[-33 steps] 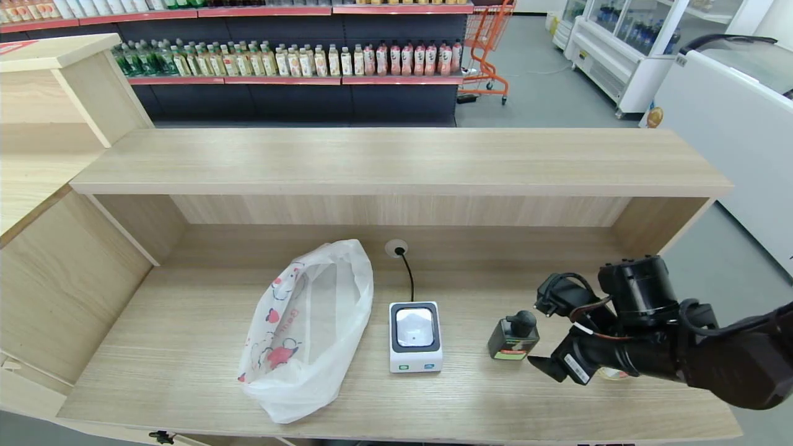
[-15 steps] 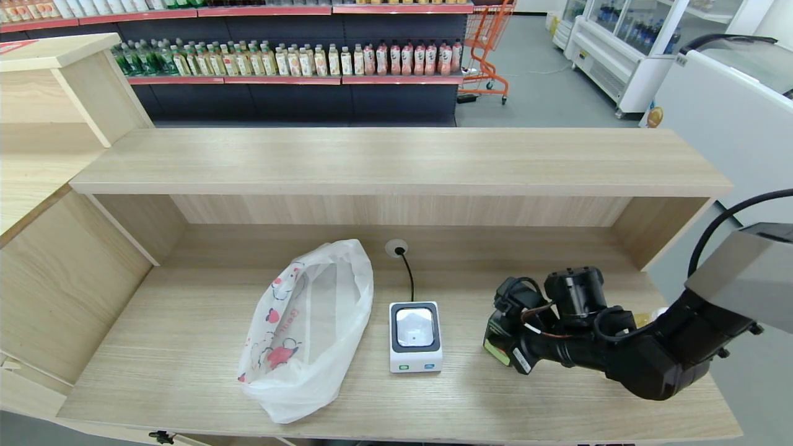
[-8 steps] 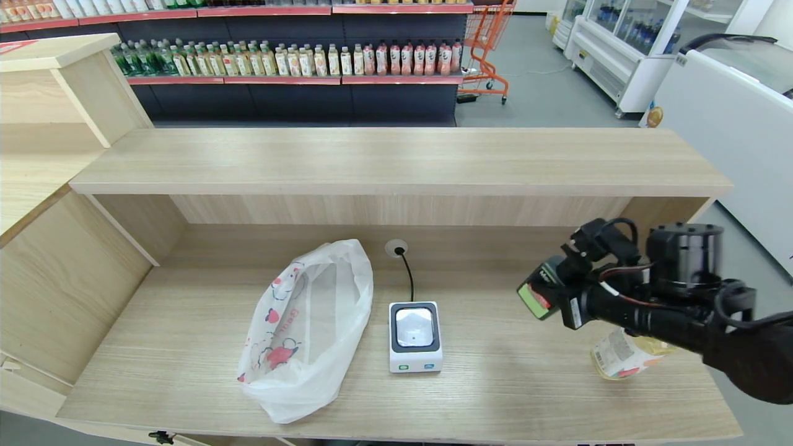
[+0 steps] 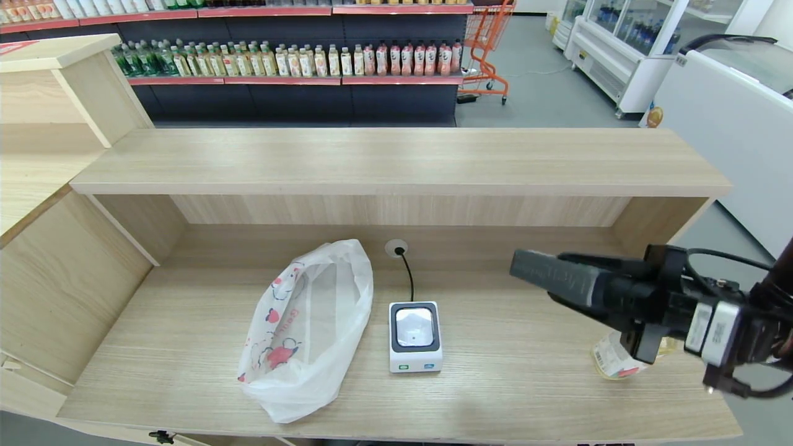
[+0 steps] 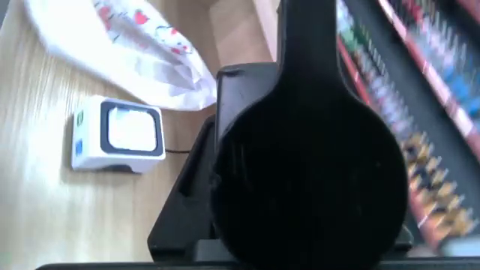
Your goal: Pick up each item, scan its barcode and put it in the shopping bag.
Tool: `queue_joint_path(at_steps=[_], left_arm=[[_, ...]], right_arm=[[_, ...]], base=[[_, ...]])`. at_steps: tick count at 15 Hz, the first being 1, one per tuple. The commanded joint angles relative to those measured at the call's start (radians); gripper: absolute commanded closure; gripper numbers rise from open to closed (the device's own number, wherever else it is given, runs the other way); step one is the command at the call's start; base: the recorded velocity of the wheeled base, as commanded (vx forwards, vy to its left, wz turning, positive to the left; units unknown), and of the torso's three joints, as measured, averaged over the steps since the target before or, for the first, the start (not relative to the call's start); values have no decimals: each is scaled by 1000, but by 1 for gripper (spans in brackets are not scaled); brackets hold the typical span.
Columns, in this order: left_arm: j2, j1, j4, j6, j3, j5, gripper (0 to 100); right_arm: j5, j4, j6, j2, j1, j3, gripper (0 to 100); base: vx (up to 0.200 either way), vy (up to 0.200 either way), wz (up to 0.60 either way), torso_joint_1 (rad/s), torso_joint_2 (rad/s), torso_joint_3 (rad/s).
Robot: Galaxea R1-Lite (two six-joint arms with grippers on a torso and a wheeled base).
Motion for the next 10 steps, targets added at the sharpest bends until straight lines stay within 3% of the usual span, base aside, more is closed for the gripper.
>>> queue_joint_path(at_steps=[1, 2, 4, 5, 7, 10], left_arm=[[0, 1, 0, 0, 0, 0, 0], [0, 1, 0, 0, 0, 0, 0], [0, 0, 0, 0, 0, 0, 0], [0, 0, 0, 0, 0, 0, 0], [0, 1, 0, 0, 0, 0, 0], [0, 1, 0, 0, 0, 0, 0]], right_arm=[[131, 156, -338, 31, -8, 10, 100], [140, 315, -655, 31, -5, 5, 100], [140, 426, -962, 31, 82, -1, 100], [132, 429, -1014, 34, 108, -1, 100], [92, 426, -1217, 100, 246, -9, 100], [92, 424, -1323, 131, 325, -30, 100]], base=[[0, 0, 0, 0, 0, 0], [0, 0, 0, 0, 0, 0], [0, 0, 0, 0, 0, 0], [0, 0, 0, 0, 0, 0], [0, 0, 0, 0, 0, 0], [0, 0, 0, 0, 0, 0]])
